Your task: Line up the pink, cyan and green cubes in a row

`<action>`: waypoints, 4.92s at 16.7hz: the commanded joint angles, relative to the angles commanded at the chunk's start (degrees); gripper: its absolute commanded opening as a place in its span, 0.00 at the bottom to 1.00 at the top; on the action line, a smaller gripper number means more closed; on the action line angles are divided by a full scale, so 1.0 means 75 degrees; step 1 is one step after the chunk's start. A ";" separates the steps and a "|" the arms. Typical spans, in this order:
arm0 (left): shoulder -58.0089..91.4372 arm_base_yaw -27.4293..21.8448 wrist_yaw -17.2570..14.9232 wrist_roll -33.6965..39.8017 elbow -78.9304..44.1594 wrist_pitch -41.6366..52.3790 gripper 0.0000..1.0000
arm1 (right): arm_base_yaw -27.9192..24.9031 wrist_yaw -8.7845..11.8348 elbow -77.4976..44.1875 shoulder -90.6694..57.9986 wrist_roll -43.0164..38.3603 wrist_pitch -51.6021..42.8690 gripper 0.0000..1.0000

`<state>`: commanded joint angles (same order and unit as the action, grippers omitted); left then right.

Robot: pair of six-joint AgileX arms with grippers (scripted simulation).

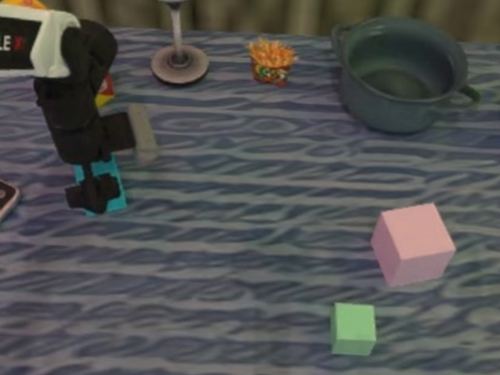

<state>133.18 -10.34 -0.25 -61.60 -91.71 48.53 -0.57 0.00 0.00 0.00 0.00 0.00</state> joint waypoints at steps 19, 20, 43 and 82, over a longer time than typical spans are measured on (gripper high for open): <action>-0.1006 -0.0432 -0.0042 0.0348 -0.0879 0.1870 0.00 | 0.0000 0.0000 0.0000 0.0000 0.0000 0.0000 1.00; -0.1075 -0.0743 -0.0043 0.0514 -0.0807 0.1867 0.00 | 0.0000 0.0000 0.0000 0.0000 0.0000 0.0000 1.00; -0.1749 -0.5483 -0.0086 0.3070 0.1067 0.0636 0.00 | 0.0000 0.0000 0.0000 0.0000 0.0000 0.0000 1.00; -0.2168 -0.5362 -0.0077 0.3076 0.0322 0.1815 1.00 | 0.0000 0.0000 0.0000 0.0000 0.0000 0.0000 1.00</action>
<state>116.92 -50.55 -0.83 -38.52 -89.29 62.14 -0.57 0.00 0.00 0.00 0.00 0.00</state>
